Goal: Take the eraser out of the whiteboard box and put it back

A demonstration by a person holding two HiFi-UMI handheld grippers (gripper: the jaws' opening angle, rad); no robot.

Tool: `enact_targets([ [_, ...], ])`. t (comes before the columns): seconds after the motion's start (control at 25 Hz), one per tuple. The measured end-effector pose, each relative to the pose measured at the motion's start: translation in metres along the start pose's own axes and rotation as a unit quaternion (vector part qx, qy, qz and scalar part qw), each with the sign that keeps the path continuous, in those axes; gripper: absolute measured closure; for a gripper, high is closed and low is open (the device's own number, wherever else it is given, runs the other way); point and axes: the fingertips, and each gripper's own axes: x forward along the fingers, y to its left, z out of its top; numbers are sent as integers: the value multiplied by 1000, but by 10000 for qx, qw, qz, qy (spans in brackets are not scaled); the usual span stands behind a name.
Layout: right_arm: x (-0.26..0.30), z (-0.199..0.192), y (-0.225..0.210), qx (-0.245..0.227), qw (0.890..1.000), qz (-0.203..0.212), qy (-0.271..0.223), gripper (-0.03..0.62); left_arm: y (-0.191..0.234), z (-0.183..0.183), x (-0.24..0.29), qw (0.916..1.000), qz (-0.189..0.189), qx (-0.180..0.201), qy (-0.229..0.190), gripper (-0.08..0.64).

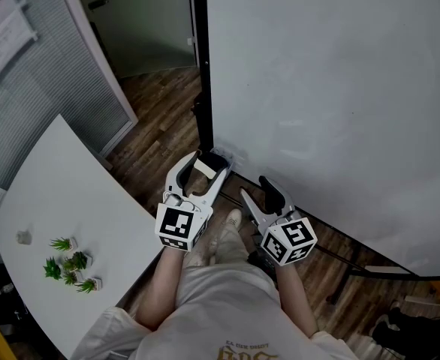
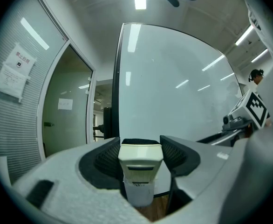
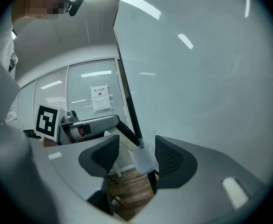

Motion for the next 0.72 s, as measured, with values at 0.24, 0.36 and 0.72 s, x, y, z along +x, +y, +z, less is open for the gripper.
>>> enact_targets([
  [0.24,3,1,-1,0,10000,-5,28,354,4,-4,2,10000,16,-55,57,293],
  [0.36,4,0,-2,-1,10000,-1,48,356,6,-8,3,9999,21,-87,88,293],
  [0.72,10,-1,-7,15,10000,5,99,356,8,-17,9,9997,-50,-179,175,293],
])
